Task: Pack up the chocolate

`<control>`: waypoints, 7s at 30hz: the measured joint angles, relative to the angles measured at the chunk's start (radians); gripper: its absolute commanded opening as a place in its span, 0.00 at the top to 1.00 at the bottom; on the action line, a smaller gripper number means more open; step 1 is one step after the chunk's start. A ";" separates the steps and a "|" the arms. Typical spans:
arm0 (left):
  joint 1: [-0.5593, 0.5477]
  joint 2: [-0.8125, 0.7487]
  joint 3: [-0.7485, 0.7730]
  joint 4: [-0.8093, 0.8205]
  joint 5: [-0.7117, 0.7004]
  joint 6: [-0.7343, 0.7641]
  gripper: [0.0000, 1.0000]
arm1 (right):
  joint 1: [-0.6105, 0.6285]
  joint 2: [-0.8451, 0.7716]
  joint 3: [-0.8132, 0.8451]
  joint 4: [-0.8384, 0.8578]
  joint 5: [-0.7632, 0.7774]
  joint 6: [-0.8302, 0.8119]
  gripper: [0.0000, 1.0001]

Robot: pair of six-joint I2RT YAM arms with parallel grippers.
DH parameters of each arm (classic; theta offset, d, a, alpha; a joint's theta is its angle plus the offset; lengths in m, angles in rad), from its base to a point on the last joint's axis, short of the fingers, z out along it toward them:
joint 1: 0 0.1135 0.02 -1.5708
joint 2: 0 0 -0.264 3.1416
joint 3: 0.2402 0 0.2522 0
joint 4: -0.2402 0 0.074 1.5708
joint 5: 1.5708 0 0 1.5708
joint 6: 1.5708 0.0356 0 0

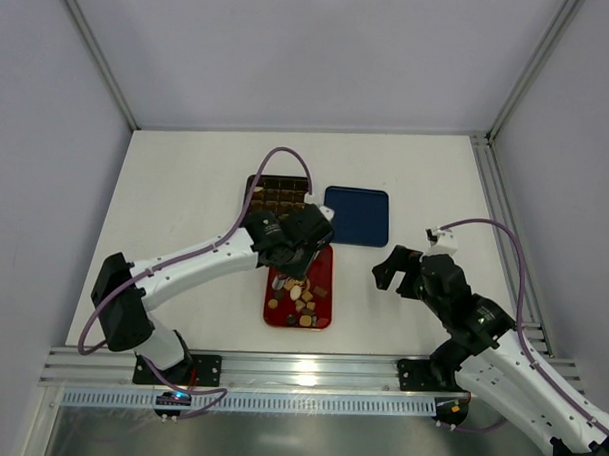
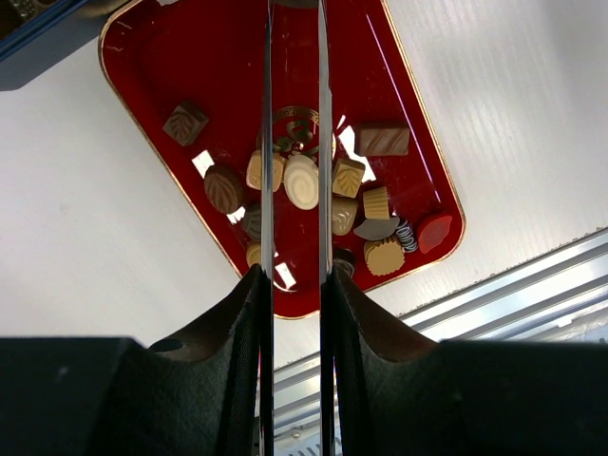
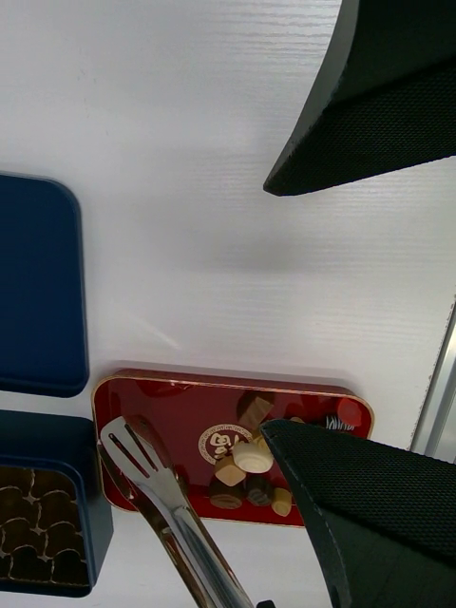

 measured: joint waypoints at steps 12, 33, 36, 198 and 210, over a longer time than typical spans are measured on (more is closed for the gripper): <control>0.053 -0.079 -0.001 -0.045 -0.022 -0.001 0.70 | 0.000 0.015 0.000 0.010 -0.005 0.000 0.00; 0.450 0.103 0.277 -0.041 0.009 0.103 0.70 | 0.000 0.077 0.010 0.022 -0.024 -0.005 0.00; 0.471 0.164 0.299 -0.035 0.012 0.110 0.70 | 0.000 0.084 0.012 0.024 -0.029 -0.008 0.00; 0.072 -0.207 -0.256 -0.053 0.021 -0.081 0.67 | 0.000 -0.032 -0.041 0.035 -0.037 0.019 0.00; 0.071 -0.206 -0.212 -0.078 -0.001 -0.079 0.71 | 0.000 -0.031 -0.042 0.035 -0.037 0.023 0.00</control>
